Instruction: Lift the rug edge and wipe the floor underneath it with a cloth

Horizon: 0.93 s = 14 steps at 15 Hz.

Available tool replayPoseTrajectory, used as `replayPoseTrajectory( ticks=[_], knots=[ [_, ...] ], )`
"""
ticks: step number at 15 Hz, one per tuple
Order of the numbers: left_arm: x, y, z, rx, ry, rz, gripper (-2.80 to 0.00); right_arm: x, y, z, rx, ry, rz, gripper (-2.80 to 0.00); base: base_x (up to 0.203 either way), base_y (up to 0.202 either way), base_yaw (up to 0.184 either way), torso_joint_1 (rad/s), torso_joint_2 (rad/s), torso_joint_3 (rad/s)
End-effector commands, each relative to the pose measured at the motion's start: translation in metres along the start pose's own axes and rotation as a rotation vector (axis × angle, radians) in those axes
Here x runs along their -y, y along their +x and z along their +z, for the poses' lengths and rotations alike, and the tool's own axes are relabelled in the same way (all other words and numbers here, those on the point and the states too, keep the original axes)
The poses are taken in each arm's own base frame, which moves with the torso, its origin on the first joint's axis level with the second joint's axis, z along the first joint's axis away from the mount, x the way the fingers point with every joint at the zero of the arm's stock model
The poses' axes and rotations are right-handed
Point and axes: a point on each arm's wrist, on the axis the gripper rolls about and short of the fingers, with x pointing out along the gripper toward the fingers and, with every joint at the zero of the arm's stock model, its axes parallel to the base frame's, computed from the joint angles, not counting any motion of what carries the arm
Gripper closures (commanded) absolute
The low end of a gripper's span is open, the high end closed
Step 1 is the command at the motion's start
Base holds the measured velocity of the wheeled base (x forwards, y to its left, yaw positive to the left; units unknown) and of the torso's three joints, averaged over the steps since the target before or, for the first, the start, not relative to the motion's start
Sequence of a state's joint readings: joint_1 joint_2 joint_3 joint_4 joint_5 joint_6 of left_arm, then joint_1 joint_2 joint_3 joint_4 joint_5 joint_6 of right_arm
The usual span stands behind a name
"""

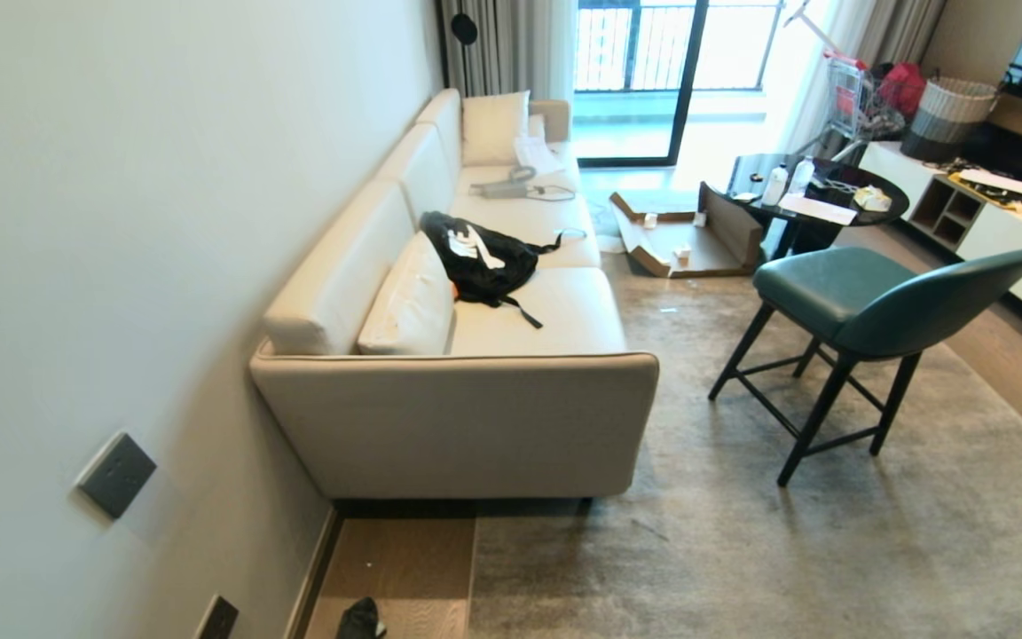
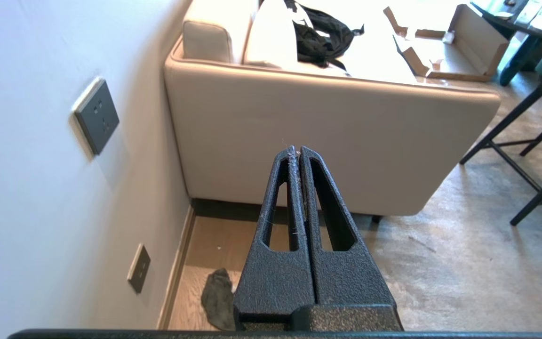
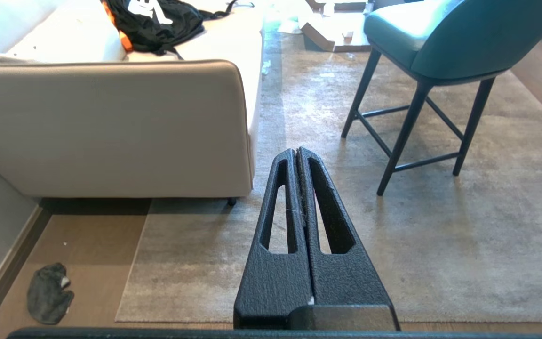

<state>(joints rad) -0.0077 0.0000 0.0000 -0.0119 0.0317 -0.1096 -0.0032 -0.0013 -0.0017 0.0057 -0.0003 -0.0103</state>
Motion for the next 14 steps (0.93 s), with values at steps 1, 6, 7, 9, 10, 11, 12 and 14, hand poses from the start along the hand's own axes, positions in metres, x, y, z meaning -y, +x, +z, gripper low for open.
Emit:
replayPoseTrajectory(
  ticks=[1, 6, 7, 9, 10, 11, 12, 14],
  knots=[
    [0.0, 0.0, 0.0, 0.0, -0.001, 0.0, 0.0, 0.0, 0.0001, -0.0001, -0.002, 0.0, 0.0, 0.0, 0.0, 0.0, 0.0, 0.226, -0.52, -0.315],
    [0.0, 0.0, 0.0, 0.0, -0.001, 0.0, 0.0, 0.0, 0.0001, -0.0001, -0.002, 0.0, 0.0, 0.0, 0.0, 0.0, 0.0, 0.16, -0.38, -0.227],
    [0.0, 0.0, 0.0, 0.0, -0.001, 0.0, 0.0, 0.0, 0.0001, -0.0001, -0.002, 0.0, 0.0, 0.0, 0.0, 0.0, 0.0, 0.15, -0.34, -0.204],
    [0.0, 0.0, 0.0, 0.0, -0.001, 0.0, 0.0, 0.0, 0.0001, -0.0001, -0.002, 0.0, 0.0, 0.0, 0.0, 0.0, 0.0, 0.152, -0.34, -0.195],
    [0.0, 0.0, 0.0, 0.0, -0.001, 0.0, 0.0, 0.0, 0.0001, -0.0001, -0.002, 0.001, 0.0, 0.0, 0.0, 0.0, 0.0, 0.046, -0.12, -0.069],
    [0.0, 0.0, 0.0, 0.0, -0.001, 0.0, 0.0, 0.0, 0.0001, -0.0001, -0.002, 0.001, 0.0, 0.0, 0.0, 0.0, 0.0, 0.0, 0.0, 0.0],
    [0.0, 0.0, 0.0, 0.0, -0.001, 0.0, 0.0, 0.0, 0.0001, -0.0001, -0.002, 0.001, 0.0, 0.0, 0.0, 0.0, 0.0, 0.0, 0.0, 0.0],
    [0.0, 0.0, 0.0, 0.0, -0.001, 0.0, 0.0, 0.0, 0.0001, -0.0001, -0.002, 0.001, 0.001, 0.0, 0.0, 0.0, 0.0, 0.0, 0.0, 0.0]
  ],
)
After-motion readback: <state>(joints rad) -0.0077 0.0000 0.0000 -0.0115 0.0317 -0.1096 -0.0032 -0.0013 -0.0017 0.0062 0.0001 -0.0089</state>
